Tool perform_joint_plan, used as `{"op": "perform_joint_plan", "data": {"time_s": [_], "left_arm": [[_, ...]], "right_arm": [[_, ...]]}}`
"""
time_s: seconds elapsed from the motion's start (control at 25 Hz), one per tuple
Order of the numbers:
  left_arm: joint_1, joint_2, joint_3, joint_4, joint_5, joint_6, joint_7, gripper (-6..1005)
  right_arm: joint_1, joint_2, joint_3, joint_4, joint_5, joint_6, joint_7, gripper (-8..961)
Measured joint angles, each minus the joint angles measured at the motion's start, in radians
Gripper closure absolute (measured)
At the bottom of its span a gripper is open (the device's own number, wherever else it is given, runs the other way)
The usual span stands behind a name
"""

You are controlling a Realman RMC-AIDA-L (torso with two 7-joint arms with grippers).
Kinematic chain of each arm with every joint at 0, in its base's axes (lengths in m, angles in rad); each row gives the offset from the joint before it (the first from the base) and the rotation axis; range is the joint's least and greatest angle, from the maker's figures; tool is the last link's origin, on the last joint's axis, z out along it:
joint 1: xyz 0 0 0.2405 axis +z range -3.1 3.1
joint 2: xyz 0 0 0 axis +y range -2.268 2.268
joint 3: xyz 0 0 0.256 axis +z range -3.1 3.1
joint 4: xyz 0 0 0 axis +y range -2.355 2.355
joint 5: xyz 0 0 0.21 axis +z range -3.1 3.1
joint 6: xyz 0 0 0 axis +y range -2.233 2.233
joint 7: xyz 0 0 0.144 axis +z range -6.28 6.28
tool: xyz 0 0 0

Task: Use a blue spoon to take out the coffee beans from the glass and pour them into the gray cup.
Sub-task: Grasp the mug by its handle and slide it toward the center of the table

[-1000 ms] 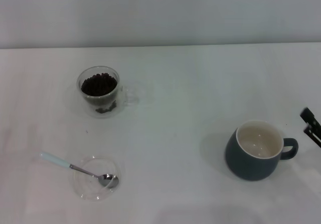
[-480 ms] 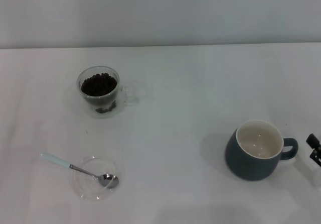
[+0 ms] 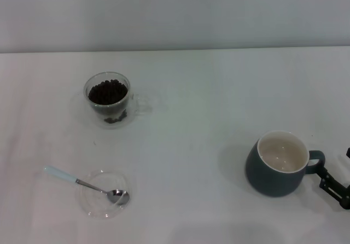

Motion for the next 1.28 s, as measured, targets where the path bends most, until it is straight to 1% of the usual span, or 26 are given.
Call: {"op": "perform_joint_plan", "data": {"time_s": [0.44, 0.56, 0.96, 1.2, 1.28], "left_arm": [[0.004, -0.001, 0.002, -0.007, 0.002, 0.001, 0.000, 347], [0.006, -0.002, 0.001, -0.008, 0.002, 0.001, -0.001, 347], [0.005, -0.001, -0.001, -0.008, 0.001, -0.001, 0.001, 347], [0.000, -0.001, -0.001, -0.006, 0.000, -0.012, 0.002, 347], [-0.001, 0.000, -0.004, -0.005, 0.000, -0.016, 0.002, 347]], "right_arm": [[0.012, 0.000, 0.001, -0.038, -0.003, 0.057, -0.010, 96], [0.017, 0.000, 0.002, -0.040, -0.003, 0.060, -0.011, 169], [0.018, 0.000, -0.001, -0.042, -0.005, 0.060, -0.010, 354], [0.018, 0.000, -0.026, -0.061, -0.006, 0.065, -0.009, 600], [0.018, 0.001, -0.035, -0.075, -0.006, 0.079, -0.010, 612]]}}
